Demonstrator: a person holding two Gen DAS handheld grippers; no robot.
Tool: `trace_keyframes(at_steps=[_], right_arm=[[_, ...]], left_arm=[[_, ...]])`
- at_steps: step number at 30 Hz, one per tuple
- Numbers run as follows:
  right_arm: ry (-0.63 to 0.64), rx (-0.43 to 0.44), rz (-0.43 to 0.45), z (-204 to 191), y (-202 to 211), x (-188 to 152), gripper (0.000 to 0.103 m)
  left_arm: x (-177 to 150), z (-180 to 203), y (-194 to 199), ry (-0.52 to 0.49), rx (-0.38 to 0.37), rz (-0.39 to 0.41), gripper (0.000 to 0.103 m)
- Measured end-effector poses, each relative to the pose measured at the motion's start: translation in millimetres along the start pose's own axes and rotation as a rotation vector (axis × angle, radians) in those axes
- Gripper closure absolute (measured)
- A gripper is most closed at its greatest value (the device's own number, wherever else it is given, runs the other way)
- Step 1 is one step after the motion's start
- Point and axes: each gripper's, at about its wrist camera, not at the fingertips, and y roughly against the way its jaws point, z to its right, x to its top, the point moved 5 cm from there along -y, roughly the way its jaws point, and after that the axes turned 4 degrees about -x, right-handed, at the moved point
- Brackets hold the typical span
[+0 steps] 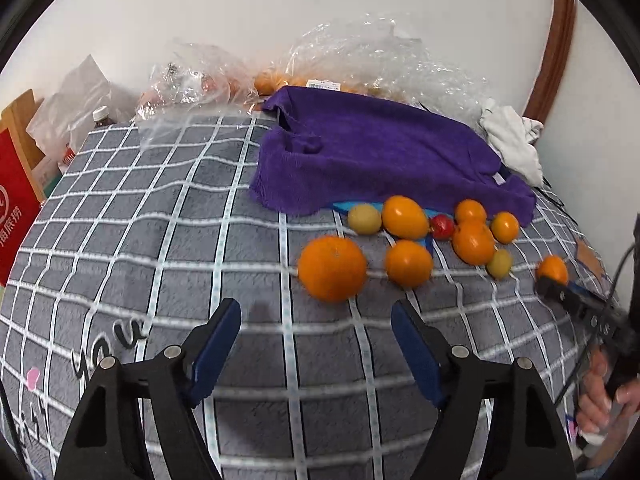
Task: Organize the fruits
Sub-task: 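Close the right tool on the large orange while the left tool grasps another orange, then lift and carry both held oranges over the purple towel with both tools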
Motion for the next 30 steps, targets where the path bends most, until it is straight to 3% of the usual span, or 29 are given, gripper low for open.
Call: trace_keyframes(at_steps=[3,8,12,13,18,24,30], right_arm=[[-0.026,0.023,0.031,4.8,4.7,1.4,0.046],[-0.073,0.057,0.021,11.6,1.9,1.3,0.055],[-0.066,0.080,0.018,11.2,1.6,0.8,0.057],[-0.062,0.080,0.018,10.8,1.6,0.7,0.057],[-0.059,0.077,0.020,9.8,3.4,-1.4,0.057],[-0.076,0.086,0.021,11.4,3.7,-1.7,0.060],[-0.071,0.070,0.019,10.1,1.1,0.3,0.059]], left_arm=[[8.3,-0.3,-9.0,-0.009,0.034,0.005,0.027],[13.8,0.8,-18.8,-0.014,0.017,0.006,0.028],[11.8,2.4,-23.6,-0.003,-0.041,0.001,0.061],[11.5,1.9,-24.4,0.006,-0.059,-0.004,0.064],[11.2,-2.5,-20.1,0.047,-0.138,0.022,0.064],[9.5,-21.6,-14.3,0.171,-0.260,0.067,0.064],[8.1,-26.3,-11.8,0.213,-0.255,0.086,0.064]])
